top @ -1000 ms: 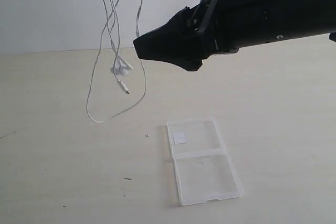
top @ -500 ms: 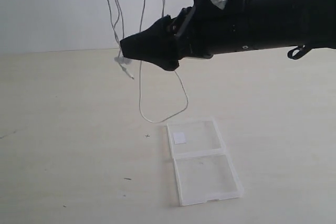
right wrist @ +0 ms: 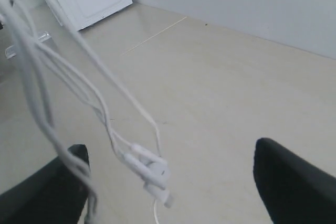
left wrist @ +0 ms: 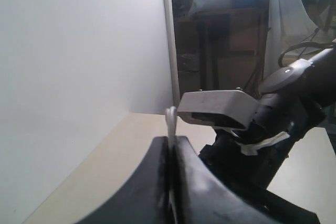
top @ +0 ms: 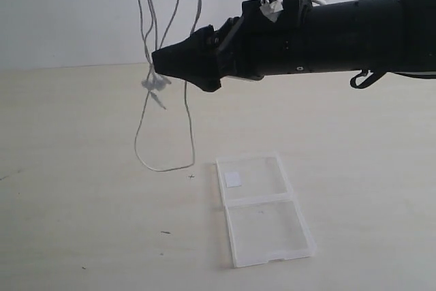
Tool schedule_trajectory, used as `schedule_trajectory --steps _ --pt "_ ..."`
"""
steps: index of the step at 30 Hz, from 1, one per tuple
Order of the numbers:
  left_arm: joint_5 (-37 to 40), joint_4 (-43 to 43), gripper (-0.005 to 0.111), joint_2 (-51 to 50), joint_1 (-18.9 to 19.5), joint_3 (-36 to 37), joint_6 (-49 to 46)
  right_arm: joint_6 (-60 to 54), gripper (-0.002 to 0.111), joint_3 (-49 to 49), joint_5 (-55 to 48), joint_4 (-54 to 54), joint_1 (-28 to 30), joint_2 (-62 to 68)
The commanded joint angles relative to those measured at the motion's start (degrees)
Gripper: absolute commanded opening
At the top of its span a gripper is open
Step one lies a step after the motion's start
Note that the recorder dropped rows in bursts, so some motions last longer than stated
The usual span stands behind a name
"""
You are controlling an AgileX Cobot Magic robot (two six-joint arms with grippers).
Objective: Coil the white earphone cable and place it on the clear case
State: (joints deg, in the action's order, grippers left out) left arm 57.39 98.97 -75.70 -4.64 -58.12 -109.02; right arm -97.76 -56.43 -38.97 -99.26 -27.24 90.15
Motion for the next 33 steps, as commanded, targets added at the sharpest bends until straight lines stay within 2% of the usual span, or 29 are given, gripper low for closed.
schedule_trajectory --steps 1,10,20,26,29,33 --pt "0.30 0.98 0.000 -0.05 0.03 0.00 -0.33 -1.46 0.081 -0.05 -0.66 -0.69 -0.09 0.00" --pt "0.41 0.98 0.000 -0.05 -0.08 0.00 -0.57 -4.60 0.081 -0.16 -1.82 -0.69 -0.09 0.00" --pt "1.17 0.98 0.000 -0.05 -0.08 0.00 -1.76 -7.19 0.081 -3.47 2.01 -0.69 -6.28 1.92" --pt "1.60 0.98 0.000 -0.05 -0.08 0.00 -1.76 -4.15 0.081 -5.08 4.28 -0.69 -7.39 4.00" --pt "1.32 0.98 0.000 -0.05 -0.08 0.00 -1.76 -3.73 0.079 -5.08 4.79 -0.69 -7.39 4.24" --pt "0.87 0.98 0.000 -0.05 -0.08 0.00 -1.76 -2.52 0.070 -5.08 5.40 -0.69 -7.39 4.24"
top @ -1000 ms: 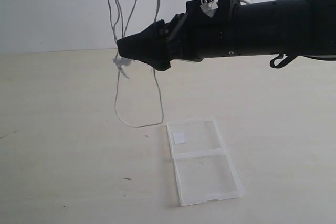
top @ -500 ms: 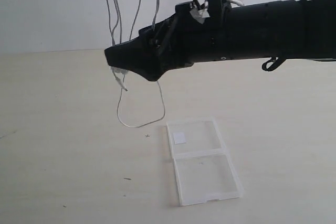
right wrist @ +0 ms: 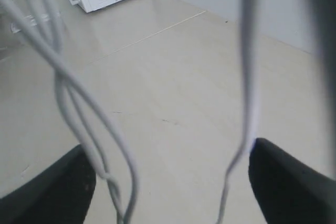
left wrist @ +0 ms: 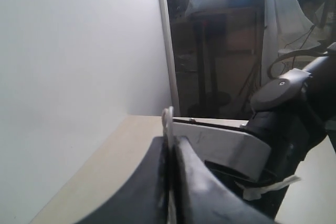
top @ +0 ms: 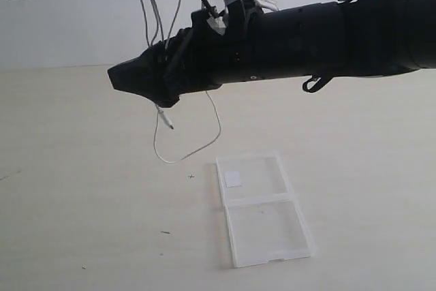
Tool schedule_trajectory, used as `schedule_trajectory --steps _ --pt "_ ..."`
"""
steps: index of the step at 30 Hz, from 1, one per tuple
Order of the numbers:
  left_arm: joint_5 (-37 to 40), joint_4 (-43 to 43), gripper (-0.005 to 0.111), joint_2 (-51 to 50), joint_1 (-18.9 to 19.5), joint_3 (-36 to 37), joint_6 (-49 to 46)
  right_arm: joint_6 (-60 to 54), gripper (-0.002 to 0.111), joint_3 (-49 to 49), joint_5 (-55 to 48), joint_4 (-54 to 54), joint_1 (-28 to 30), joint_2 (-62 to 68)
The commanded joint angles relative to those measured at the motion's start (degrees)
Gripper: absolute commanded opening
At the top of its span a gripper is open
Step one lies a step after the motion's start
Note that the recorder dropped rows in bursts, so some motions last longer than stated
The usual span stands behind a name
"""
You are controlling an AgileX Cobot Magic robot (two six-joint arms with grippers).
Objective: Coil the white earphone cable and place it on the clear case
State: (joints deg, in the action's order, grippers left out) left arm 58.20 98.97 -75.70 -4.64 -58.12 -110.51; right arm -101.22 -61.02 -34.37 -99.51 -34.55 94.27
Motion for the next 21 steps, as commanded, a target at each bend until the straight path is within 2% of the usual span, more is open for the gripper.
schedule_trajectory --steps 1,6,9,13,18,21 --pt "0.06 0.98 0.000 -0.05 -0.08 0.00 -0.26 0.94 0.068 -0.49 1.31 -0.44 -0.08 0.12" --pt "-1.22 0.98 0.000 -0.05 -0.08 0.00 -0.26 2.71 0.067 -0.49 3.06 -0.44 -0.08 0.12" --pt "-1.64 0.98 0.000 -0.05 -0.08 0.00 -0.26 4.02 0.062 -0.49 3.06 -0.44 -0.08 0.12" --pt "-1.64 0.98 0.000 -0.05 -0.08 0.00 -0.37 4.02 0.043 -0.49 3.28 -0.44 -0.08 0.12" --pt "-2.07 0.98 0.000 -0.05 -0.08 0.00 -0.09 4.02 0.001 -0.49 3.28 -0.44 -0.08 0.01" --pt "-3.38 0.98 0.000 -0.05 0.05 0.00 0.44 5.61 0.000 -0.49 6.00 -0.07 -0.08 -1.54"
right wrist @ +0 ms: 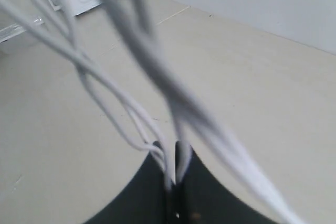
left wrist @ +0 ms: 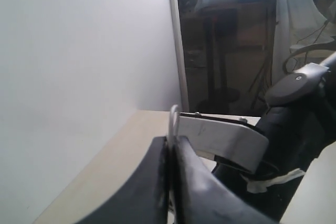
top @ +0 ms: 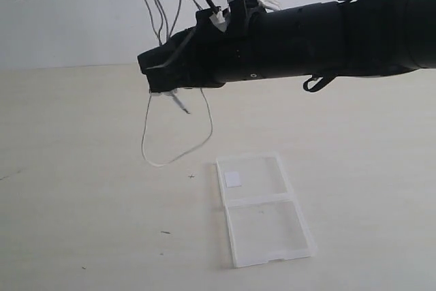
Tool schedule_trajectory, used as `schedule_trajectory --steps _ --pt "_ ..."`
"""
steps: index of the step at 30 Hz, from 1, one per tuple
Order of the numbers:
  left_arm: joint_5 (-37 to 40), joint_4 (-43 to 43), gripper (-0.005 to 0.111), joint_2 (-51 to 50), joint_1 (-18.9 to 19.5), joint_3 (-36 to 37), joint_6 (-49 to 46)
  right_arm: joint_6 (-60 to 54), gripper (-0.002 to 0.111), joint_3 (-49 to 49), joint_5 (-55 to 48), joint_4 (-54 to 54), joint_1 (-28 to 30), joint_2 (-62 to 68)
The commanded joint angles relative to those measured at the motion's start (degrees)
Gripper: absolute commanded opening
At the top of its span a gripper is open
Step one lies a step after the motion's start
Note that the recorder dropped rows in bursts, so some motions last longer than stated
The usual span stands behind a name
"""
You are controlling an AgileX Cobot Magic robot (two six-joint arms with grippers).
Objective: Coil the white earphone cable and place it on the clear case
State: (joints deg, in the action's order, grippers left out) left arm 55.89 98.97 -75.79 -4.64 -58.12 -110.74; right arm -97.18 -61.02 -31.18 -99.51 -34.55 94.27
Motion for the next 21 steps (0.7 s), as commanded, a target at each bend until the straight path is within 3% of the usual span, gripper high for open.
schedule_trajectory --steps 1,12,21 --pt "-1.06 0.98 0.000 0.03 0.05 0.00 0.67 2.77 0.000 -0.49 3.56 1.51 -0.08 -1.89" --pt "-4.10 0.98 0.000 0.13 0.05 0.00 0.67 19.90 0.000 -0.49 5.30 21.76 -0.08 -2.84" --pt "-11.39 0.98 0.000 0.13 0.05 0.00 3.44 40.92 0.000 -0.49 5.78 50.26 -0.08 -6.12"
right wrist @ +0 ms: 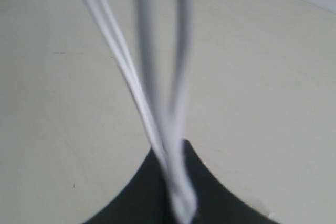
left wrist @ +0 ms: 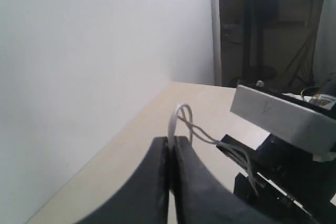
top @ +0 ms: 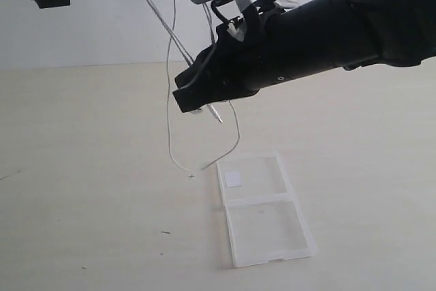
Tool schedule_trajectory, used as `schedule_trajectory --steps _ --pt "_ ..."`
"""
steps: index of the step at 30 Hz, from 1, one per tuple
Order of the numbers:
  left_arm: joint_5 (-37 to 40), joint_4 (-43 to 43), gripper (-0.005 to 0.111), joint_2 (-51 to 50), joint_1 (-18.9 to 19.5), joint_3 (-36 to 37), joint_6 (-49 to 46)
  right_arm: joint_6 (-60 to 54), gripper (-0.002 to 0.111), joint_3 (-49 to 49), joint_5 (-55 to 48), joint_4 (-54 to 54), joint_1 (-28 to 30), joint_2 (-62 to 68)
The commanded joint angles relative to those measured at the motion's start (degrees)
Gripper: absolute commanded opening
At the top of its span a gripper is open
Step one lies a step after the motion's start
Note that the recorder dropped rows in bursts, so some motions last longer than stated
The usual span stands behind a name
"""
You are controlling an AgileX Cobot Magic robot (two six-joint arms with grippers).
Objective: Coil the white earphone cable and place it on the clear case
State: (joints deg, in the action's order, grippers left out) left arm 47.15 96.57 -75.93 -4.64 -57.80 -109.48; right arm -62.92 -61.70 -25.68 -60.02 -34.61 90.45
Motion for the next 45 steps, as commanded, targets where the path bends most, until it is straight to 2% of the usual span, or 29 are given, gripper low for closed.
schedule_trajectory --steps 1,3,7,12,19,24,27,35,38,45 --pt "-3.36 3.38 0.000 0.27 0.05 -0.21 3.03 9.22 0.000 0.19 1.01 13.59 -0.02 -3.75" --pt "-3.48 3.38 0.000 0.27 0.05 0.02 3.33 11.86 0.000 0.19 1.01 17.27 -0.02 -6.23" --pt "-2.49 3.38 0.000 0.27 0.05 0.03 3.37 12.17 0.000 0.19 0.39 17.52 -0.02 -8.04" --pt "5.85 3.38 0.000 0.27 0.05 -0.08 2.18 12.46 0.000 0.19 -0.40 17.28 -0.02 -7.38" --pt "12.60 3.38 0.000 0.88 0.05 -0.80 1.64 13.48 0.000 0.19 1.06 17.04 -0.02 -7.11" --pt "12.33 3.38 0.000 1.57 0.05 -0.80 1.00 13.48 0.001 0.19 1.41 14.95 -0.02 -6.30" --pt "12.43 3.38 0.000 1.55 0.05 -0.80 0.76 13.48 0.010 0.19 1.41 14.57 -0.02 -6.23" --pt "11.97 3.38 0.000 1.55 0.05 -0.80 0.59 13.48 0.046 0.19 1.41 13.54 -0.02 -6.23" --pt "11.97 3.38 0.000 1.55 0.05 -0.80 0.59 13.48 0.052 0.19 1.41 12.61 -0.02 -6.23" --pt "11.97 3.38 0.000 1.55 0.05 -0.80 0.36 11.48 0.059 0.19 1.41 10.15 -0.02 -6.16"
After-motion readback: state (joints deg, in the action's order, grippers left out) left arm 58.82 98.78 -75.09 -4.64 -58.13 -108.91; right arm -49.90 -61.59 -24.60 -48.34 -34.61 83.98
